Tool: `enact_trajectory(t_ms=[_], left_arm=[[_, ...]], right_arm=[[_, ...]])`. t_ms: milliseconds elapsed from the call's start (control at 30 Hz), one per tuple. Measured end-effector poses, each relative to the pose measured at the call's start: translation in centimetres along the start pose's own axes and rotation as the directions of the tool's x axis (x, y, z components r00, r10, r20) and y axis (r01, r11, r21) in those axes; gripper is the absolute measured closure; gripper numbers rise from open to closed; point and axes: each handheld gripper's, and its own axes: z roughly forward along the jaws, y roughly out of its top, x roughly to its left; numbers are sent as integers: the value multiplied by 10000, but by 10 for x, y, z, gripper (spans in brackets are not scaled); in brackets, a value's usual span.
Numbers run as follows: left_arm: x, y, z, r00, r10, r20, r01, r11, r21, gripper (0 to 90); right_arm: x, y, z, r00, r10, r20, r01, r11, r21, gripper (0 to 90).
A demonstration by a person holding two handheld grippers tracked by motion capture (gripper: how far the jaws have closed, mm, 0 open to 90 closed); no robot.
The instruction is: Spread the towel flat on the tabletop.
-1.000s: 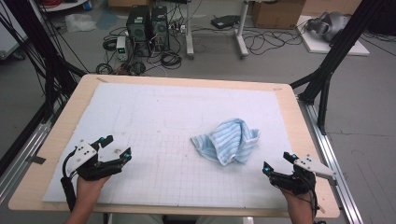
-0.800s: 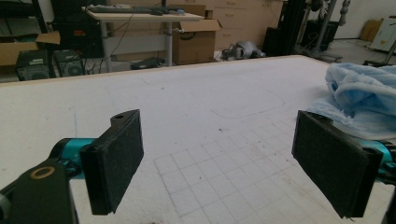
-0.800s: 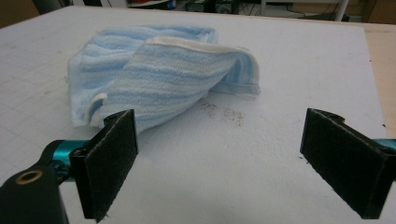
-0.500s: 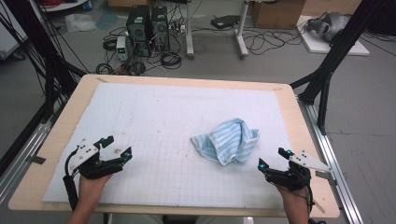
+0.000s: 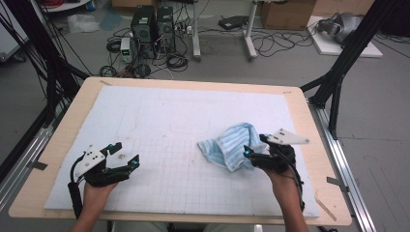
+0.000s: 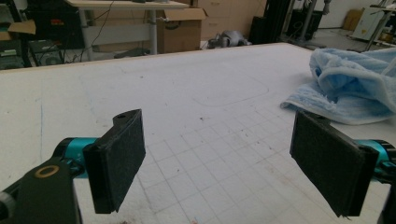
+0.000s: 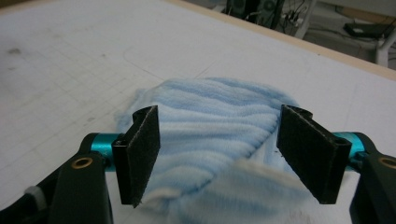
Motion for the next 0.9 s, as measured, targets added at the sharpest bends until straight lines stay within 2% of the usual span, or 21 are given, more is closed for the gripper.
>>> enact_trajectory(t_ms=[33, 67, 133, 200, 233, 267, 333, 367, 400, 467, 500, 533, 567, 633, 700, 733, 767, 800, 833, 867, 900], left_arm=[[0, 0, 0, 10000, -16, -23, 15, 10000, -12, 187], [0, 0, 0, 10000, -15, -22, 15, 10000, -14, 187], [0, 0, 0, 10000, -16, -30, 16, 10000, -10, 191], [1, 0, 0, 10000, -22, -8, 22, 10000, 4, 194], [1, -1, 1, 10000, -60, -22, 60, 10000, 17, 195], [1, -1, 1, 10000, -56, -21, 56, 10000, 26, 195], [2, -1, 1, 10000, -77, -15, 77, 10000, 39, 195], [2, -1, 1, 10000, -80, -29, 81, 10000, 53, 197], [2, -1, 1, 9999, -92, -47, 92, 9999, 41, 197], [3, 0, 1, 9999, -123, -75, 123, 9999, -1, 201], [3, 0, 1, 9998, -155, -94, 154, 9999, -40, 202], [4, 0, 0, 9999, -106, -116, 105, 9999, -34, 204], [4, 1, 0, 9998, -123, -140, 122, 9999, -57, 204], [6, 1, -1, 9996, -208, -196, 206, 9997, -90, 205], [8, 1, -2, 9994, -244, -255, 241, 9996, -112, 206], [9, 1, -2, 9992, -286, -268, 282, 9995, -140, 206], [9, 2, -2, 9991, -301, -313, 296, 9994, -160, 207], [10, 2, -3, 9990, -306, -334, 300, 9994, -187, 207], [11, 2, -3, 9989, -295, -376, 287, 9994, -200, 206], [12, 3, -3, 9987, -303, -402, 294, 9993, -212, 206], [13, 3, -3, 9985, -366, -406, 357, 9991, -240, 206]], right_arm=[[-2, 5, 22, 9998, 47, 171, -55, 9990, 453, 299], [-2, 5, 22, 9998, 47, 171, -55, 9990, 453, 299], [-3, 6, 45, 9997, -21, 230, -9, 9912, 1321, 299], [-3, 4, 68, 10000, -51, -11, 52, 9770, 2130, 344], [0, 1, 86, 9999, -104, -83, 123, 9595, 2815, 419], [0, 1, 86, 9999, -104, -83, 123, 9595, 2815, 419], [4, -2, 99, 9996, -164, -210, 223, 9473, 3195, 513], [10, -1, 103, 9997, -185, -181, 232, 9484, 3162, 648], [10, -1, 103, 9997, -185, -181, 232, 9484, 3162, 648], [13, 2, 104, 9990, -37, -444, 172, 9514, 3076, 757], [15, 3, 103, 9970, 135, -768, 95, 9566, 2913, 786], [19, 7, 98, 9881, 318, -1503, 38, 9730, 2306, 797], [19, 7, 98, 9881, 318, -1503, 38, 9730, 2306, 797], [26, 12, 94, 9763, 244, -2150, 164, 9825, 1856, 797], [33, 17, 93, 9572, 241, -2884, 219, 9876, 1552, 797], [38, 20, 93, 9449, 193, -3267, 289, 9895, 1419, 797], [50, 26, 96, 9185, 66, -3954, 413, 9928, 1125, 797], [50, 26, 96, 9185, 66, -3954, 413, 9928, 1125, 797], [63, 31, 101, 8869, -296, -4610, 746, 9940, 798, 796], [63, 31, 101, 8869, -296, -4610, 746, 9940, 798, 796], [70, 33, 105, 8759, -701, -4774, 1138, 9915, 632, 793]])
